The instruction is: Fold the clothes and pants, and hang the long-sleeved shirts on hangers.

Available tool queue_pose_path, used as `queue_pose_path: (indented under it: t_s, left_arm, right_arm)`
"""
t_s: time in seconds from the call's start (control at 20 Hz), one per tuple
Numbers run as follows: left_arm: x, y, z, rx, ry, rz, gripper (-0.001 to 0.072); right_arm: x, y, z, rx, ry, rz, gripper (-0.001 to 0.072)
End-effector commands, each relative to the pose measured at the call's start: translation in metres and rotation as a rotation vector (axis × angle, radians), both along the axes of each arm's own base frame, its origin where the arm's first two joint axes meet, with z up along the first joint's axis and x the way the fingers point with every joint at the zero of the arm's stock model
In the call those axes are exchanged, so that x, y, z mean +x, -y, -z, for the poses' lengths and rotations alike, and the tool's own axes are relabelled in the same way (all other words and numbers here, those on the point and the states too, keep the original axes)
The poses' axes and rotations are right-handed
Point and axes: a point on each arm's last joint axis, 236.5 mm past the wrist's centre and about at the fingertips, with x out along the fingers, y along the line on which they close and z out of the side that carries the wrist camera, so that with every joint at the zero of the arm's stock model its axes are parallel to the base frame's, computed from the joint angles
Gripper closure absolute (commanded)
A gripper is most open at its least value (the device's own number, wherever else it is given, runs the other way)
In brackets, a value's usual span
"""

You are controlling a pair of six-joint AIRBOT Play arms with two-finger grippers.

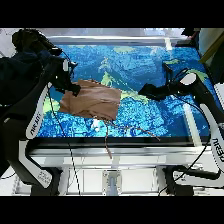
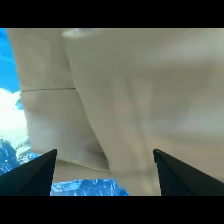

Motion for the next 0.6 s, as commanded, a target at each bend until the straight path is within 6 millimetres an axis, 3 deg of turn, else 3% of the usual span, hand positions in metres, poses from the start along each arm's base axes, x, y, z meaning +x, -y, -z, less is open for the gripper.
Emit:
queue_pose_path:
  t_s: [0.0, 0.15, 0.3, 0.45, 0.55]
  left_arm:
    - [0.016, -0.018, -0.024, -0.013, 0.123, -0.073, -0.0006]
    - [0.031, -0.031, -0.085, -0.052, 0.310, -0.117, -0.0006]
    - [0.031, -0.035, -0.149, -0.083, 0.479, -0.116, -0.0006]
    - [0.027, -0.035, -0.203, -0.110, 0.626, -0.106, -0.0005]
    - [0.021, -0.035, -0.221, -0.118, 0.662, -0.104, -0.0005]
  right_arm:
    - [0.013, -0.027, 0.005, 0.152, -0.010, 0.010, 0.0032]
    - [0.025, -0.045, 0.046, 0.293, -0.128, 0.051, 0.0031]
    - [0.027, -0.066, 0.088, 0.416, -0.260, 0.097, 0.0031]
    - [0.025, -0.099, 0.107, 0.498, -0.322, 0.077, 0.0030]
    - [0.023, -0.120, 0.112, 0.493, -0.328, 0.043, 0.0030]
